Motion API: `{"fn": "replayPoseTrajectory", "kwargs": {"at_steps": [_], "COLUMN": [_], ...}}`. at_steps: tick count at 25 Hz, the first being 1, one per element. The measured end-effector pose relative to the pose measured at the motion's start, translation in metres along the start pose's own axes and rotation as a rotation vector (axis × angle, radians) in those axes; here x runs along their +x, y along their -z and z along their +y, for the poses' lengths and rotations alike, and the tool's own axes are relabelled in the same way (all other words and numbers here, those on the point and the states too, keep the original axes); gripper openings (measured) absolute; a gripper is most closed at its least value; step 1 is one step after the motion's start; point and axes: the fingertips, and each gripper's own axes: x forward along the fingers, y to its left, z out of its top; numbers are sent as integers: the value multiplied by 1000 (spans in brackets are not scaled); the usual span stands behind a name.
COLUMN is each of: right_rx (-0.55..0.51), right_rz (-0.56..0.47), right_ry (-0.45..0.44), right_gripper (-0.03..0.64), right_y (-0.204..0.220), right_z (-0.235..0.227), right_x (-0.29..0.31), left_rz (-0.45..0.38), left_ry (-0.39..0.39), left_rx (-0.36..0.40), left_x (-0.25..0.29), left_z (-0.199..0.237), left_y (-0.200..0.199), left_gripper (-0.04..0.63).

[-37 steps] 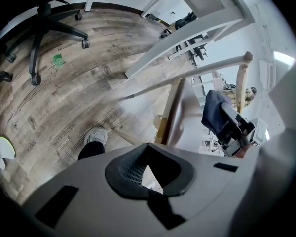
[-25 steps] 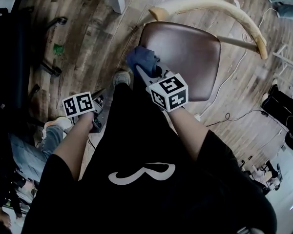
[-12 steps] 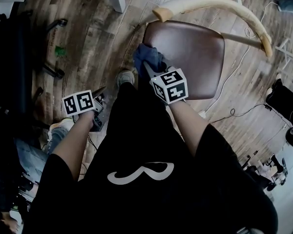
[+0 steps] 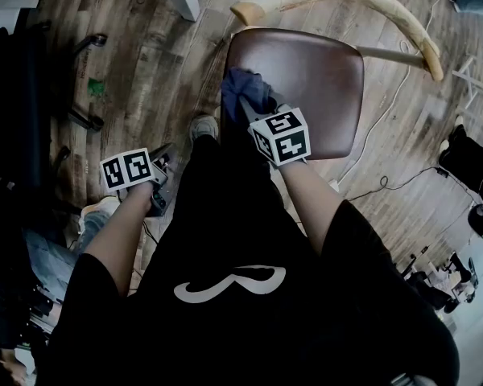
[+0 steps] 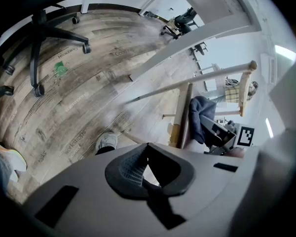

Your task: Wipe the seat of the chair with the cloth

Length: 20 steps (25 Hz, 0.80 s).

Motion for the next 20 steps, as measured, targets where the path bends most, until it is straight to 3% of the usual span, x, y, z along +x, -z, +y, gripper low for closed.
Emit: {"fn": "replayPoseTrajectory", "kwargs": {"at_steps": [20], "right_rx": [-17], "right_rz": [-21], "right_ry": [129], "right_gripper": [43], "right_y": [50], "right_z": [-113], "right_x": [-75], "left_rz": [1], "left_ry": [10], "left_rx": [12], "left_x": [37], "left_z": [-58], "left_y": [63], "left_gripper": [14]}}
